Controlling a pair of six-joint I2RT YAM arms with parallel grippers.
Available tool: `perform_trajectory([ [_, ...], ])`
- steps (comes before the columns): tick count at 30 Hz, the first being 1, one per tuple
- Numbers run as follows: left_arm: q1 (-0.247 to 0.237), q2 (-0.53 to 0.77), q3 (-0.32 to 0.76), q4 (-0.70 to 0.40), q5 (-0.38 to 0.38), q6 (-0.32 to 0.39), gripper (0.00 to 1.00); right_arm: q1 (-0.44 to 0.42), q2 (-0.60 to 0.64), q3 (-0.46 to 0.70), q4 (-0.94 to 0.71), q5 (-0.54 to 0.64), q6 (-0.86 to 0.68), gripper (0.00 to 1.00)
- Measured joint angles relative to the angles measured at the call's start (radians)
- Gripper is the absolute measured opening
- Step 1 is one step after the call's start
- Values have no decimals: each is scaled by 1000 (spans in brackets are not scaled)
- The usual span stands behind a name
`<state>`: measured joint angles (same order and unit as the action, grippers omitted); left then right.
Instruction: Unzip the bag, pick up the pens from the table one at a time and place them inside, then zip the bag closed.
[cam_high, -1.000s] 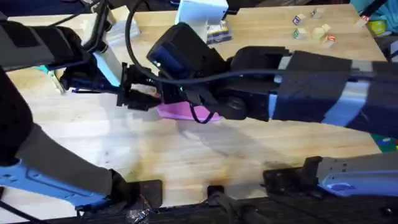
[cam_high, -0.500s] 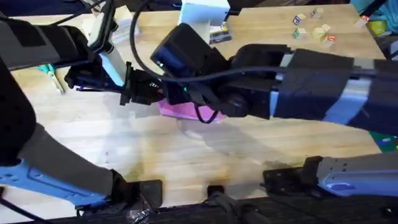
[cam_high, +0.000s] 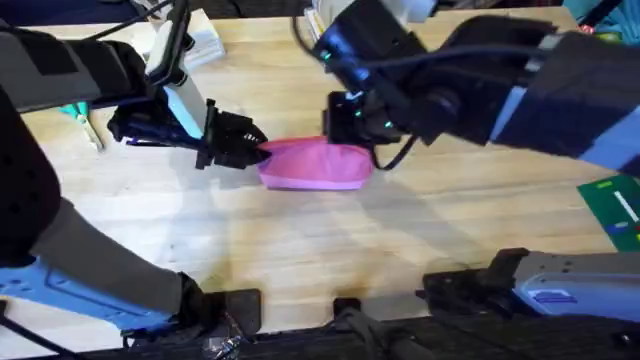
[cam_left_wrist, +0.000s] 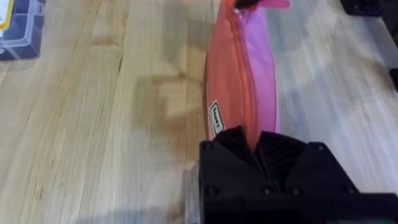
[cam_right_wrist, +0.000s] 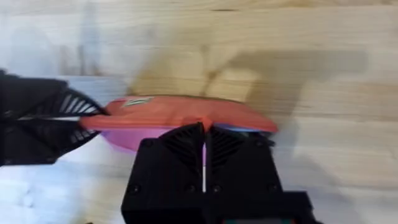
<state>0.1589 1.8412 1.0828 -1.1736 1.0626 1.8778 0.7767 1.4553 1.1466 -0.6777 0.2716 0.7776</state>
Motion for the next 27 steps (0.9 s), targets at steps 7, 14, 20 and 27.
perform_trajectory([
  [7, -3, 0, 0, 0, 5, 0, 42, -131, -3, 0, -92, -28, 0, 30],
  [14, -17, 0, 0, 0, 25, 0, 42, -243, -3, 0, -146, -79, 0, 30],
  [20, -22, 0, 0, -1, 38, 0, 42, -293, -2, 0, -192, -105, 5, 30],
  [27, -23, 11, 0, -1, 38, 0, 42, -304, 47, -63, -181, -103, 58, 30],
])
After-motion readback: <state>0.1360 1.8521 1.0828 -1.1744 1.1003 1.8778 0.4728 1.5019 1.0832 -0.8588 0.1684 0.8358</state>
